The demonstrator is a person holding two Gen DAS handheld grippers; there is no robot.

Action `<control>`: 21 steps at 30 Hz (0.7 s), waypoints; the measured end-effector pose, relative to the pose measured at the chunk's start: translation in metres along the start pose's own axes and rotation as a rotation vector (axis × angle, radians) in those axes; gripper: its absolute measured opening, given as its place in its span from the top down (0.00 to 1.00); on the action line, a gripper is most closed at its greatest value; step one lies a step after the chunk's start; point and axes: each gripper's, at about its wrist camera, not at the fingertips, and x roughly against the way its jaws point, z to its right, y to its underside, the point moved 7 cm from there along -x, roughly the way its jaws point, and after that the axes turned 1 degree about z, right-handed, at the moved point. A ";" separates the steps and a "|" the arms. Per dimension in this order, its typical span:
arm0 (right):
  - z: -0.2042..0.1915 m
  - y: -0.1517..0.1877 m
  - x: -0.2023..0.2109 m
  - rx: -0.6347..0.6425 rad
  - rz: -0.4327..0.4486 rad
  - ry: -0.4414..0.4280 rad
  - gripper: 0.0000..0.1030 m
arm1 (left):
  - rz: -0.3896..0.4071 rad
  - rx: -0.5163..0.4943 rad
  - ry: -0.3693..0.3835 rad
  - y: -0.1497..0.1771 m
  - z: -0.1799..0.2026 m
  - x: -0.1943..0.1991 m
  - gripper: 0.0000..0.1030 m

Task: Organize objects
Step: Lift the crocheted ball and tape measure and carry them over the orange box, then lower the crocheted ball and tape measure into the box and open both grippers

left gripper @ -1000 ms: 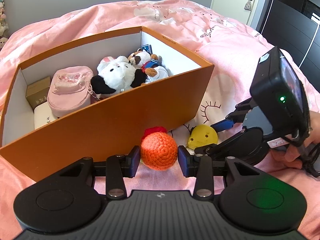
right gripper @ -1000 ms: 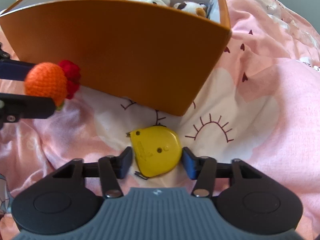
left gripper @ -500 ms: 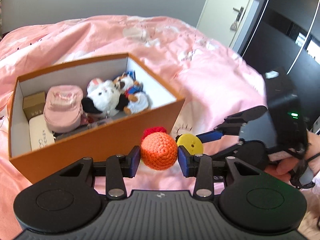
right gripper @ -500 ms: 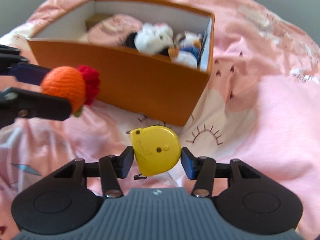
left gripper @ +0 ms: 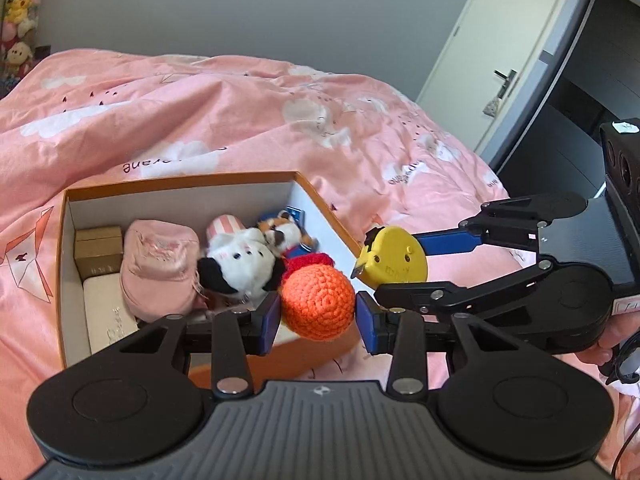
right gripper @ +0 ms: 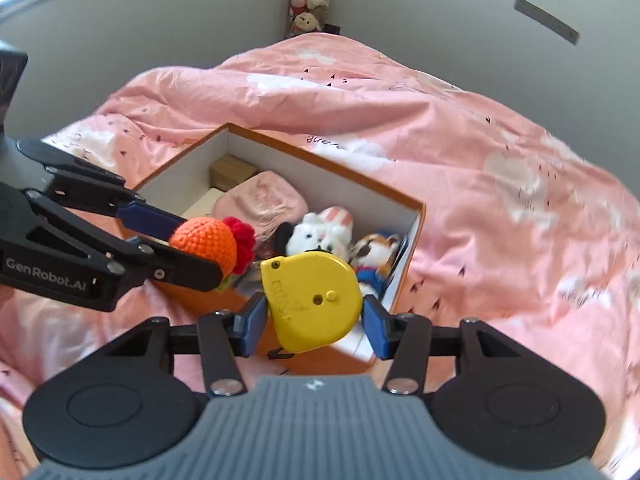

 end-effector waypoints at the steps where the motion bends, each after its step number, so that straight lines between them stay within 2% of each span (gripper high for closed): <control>1: 0.002 -0.005 -0.005 0.009 -0.013 -0.001 0.48 | -0.007 0.006 -0.008 -0.003 -0.004 -0.005 0.56; 4: 0.009 -0.016 -0.031 0.048 -0.065 0.002 0.48 | -0.035 0.010 -0.038 -0.007 -0.017 -0.022 0.56; 9: 0.014 -0.014 -0.075 0.092 -0.176 0.007 0.48 | -0.101 0.017 -0.045 -0.002 -0.030 -0.048 0.56; 11: 0.015 -0.012 -0.089 0.092 -0.217 -0.017 0.48 | -0.128 0.001 -0.045 0.002 -0.033 -0.056 0.56; 16: 0.016 -0.005 -0.119 0.082 -0.341 -0.094 0.48 | -0.204 0.038 -0.001 0.005 -0.044 -0.072 0.56; 21: 0.020 0.001 -0.144 0.097 -0.447 -0.113 0.48 | -0.254 0.080 0.028 0.003 -0.054 -0.086 0.56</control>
